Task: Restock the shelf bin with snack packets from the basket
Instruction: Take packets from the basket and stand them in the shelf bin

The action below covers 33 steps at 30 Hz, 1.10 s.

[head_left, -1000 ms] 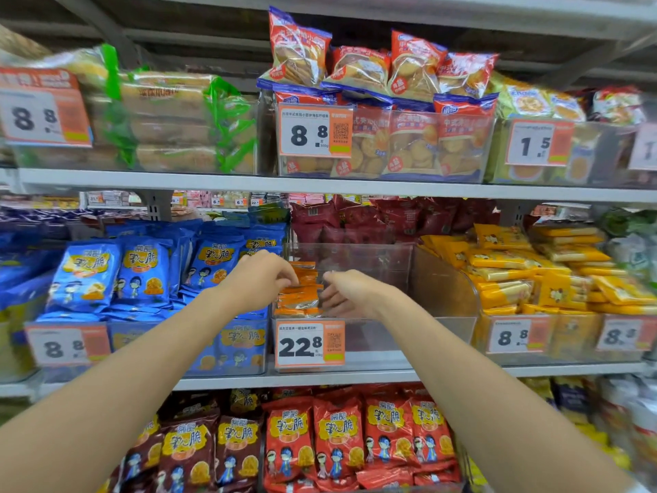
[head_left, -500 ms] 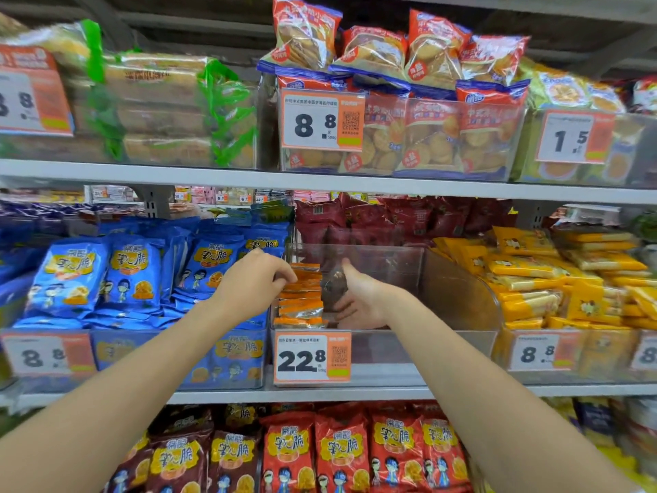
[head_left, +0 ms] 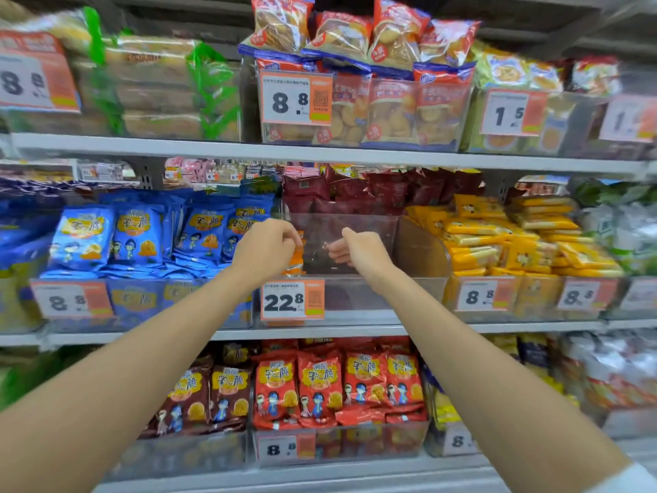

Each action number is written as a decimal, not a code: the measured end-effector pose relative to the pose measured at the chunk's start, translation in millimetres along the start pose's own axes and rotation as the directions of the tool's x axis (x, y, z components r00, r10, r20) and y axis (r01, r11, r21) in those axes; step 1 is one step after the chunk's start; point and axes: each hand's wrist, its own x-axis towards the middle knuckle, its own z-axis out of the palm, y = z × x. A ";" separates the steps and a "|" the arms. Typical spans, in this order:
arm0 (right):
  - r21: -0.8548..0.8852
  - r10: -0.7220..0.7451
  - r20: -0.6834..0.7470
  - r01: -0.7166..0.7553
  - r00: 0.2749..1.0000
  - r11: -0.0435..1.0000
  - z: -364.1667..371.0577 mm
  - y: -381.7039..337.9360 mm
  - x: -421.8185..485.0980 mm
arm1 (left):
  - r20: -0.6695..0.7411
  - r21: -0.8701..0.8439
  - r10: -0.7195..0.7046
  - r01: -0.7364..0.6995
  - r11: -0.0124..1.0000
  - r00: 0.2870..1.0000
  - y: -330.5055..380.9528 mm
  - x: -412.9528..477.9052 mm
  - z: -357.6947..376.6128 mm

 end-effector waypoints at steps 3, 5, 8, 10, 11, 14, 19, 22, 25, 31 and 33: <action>-0.045 -0.087 -0.148 0.081 0.985 0.996 -22.6 14.3 -32.8 | 0.039 -0.145 -0.022 0.027 0.989 0.999 32.7 -15.4 13.1; -0.127 -0.162 -0.207 0.138 0.965 0.982 -42.6 34.0 -57.5 | 0.083 -0.199 0.003 0.013 0.980 0.997 55.4 -29.1 31.7; -0.244 -0.242 -0.211 0.189 0.947 0.951 -74.0 74.0 -93.8 | 0.210 -0.251 0.030 0.024 0.968 0.977 86.1 -54.6 73.1; -0.316 -0.212 -0.199 0.142 0.957 0.938 -93.7 107.9 -113.8 | 0.296 -0.285 0.057 0.031 0.958 0.953 103.8 -73.1 108.2; -0.338 -0.176 -0.195 0.102 0.965 0.936 -103.6 126.4 -123.6 | 0.344 -0.301 0.067 0.042 0.953 0.937 112.1 -82.7 128.6; -0.351 -0.028 -0.173 -0.036 0.984 0.936 -130.7 186.9 -155.4 | 0.494 -0.332 0.082 0.100 0.938 0.865 134.9 -115.3 194.6; -0.305 0.266 -0.134 -0.295 0.955 0.906 -169.2 289.5 -215.3 | 0.695 -0.318 0.076 0.211 0.924 0.715 152.2 -182.6 309.2; -0.358 0.440 -0.107 -0.447 0.892 0.820 -186.0 352.1 -250.4 | 0.812 -0.269 0.057 0.285 0.920 0.581 150.2 -230.2 366.0; -0.440 0.623 -0.077 -0.588 0.778 0.679 -197.8 417.4 -285.2 | 0.897 -0.172 -0.021 0.391 0.904 0.442 138.4 -273.5 411.3; -0.697 0.904 0.007 -0.647 0.427 0.310 -196.4 525.5 -363.3 | 0.958 -0.005 -0.152 0.542 0.840 0.243 102.7 -309.8 454.4; -0.752 0.942 -0.012 -0.624 0.335 0.212 -190.6 558.4 -384.8 | 0.959 0.023 -0.178 0.561 0.827 0.223 96.7 -310.0 463.8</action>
